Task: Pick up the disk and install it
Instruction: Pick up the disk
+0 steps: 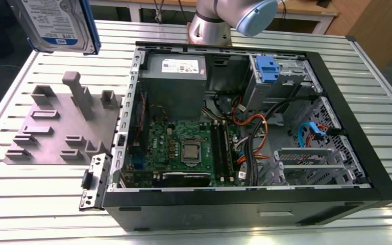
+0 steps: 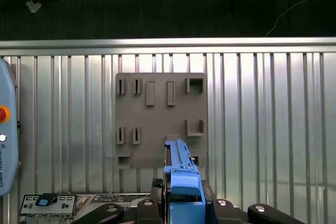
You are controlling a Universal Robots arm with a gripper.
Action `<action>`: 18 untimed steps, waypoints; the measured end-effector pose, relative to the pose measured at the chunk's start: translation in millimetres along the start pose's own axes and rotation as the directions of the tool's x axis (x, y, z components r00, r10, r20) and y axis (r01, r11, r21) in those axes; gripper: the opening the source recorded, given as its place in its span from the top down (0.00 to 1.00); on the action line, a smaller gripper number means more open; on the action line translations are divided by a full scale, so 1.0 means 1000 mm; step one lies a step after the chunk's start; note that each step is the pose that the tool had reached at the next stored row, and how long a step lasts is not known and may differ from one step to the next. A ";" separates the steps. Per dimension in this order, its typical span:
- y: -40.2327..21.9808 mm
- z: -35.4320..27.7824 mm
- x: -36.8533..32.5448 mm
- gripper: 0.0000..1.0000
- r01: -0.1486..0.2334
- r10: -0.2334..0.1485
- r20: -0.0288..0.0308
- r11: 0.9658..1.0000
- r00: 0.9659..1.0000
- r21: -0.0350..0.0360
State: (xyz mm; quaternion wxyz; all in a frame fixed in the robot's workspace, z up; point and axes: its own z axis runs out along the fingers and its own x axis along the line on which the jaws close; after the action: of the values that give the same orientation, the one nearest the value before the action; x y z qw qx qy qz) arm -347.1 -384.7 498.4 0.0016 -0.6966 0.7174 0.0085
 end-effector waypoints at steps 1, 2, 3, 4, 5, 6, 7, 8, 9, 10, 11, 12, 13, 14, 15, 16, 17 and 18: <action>-0.0002 0.0000 0.0000 0.64 0.000 0.000 0.000 1.000 1.000 0.000; -0.0004 0.0000 0.0000 0.64 0.000 0.000 0.000 1.000 1.000 0.000; -0.0007 -0.0001 0.0000 0.64 0.000 0.000 0.000 1.000 1.000 0.000; -0.0010 0.0000 0.0000 0.64 0.000 0.000 0.000 1.000 1.000 0.000; -0.0012 0.0000 0.0000 0.64 0.000 0.000 0.000 1.000 1.000 0.000; -0.0015 0.0000 0.0000 0.64 0.000 0.000 0.000 1.000 1.000 0.000; -0.0018 0.0000 0.0000 0.64 0.000 0.000 0.000 1.000 1.000 0.000; -0.0021 0.0000 -0.0001 0.64 0.000 0.000 0.000 1.000 1.000 0.000; -0.0025 0.0000 -0.0001 0.64 0.000 0.000 0.000 1.000 1.000 0.000; -0.0029 0.0000 -0.0001 0.64 0.000 0.000 0.000 1.000 1.000 0.000; -0.0034 -0.0001 -0.0001 0.64 0.000 0.000 0.000 1.000 1.000 0.000; -0.0039 0.0000 -0.0001 0.64 0.000 0.000 0.000 1.000 1.000 0.000; -0.0044 0.0000 -0.0001 0.64 0.000 0.000 0.000 1.000 1.000 0.000; -0.0050 0.0000 -0.0001 0.64 0.000 0.000 0.000 1.000 1.000 0.000; -0.0057 0.0000 -0.0002 0.64 0.000 0.000 0.000 1.000 1.000 0.000; -0.0063 -0.0001 -0.0002 0.64 0.000 0.000 0.000 1.000 1.000 0.000; -0.0068 -0.0001 -0.0002 0.64 0.000 0.000 0.000 1.000 1.000 0.000; -0.0074 -0.0001 -0.0002 0.64 0.000 0.000 0.000 1.000 1.000 0.000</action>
State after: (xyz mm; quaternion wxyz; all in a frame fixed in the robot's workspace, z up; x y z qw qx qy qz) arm -339.7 -384.7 498.4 0.0016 -0.6966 0.7174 0.0085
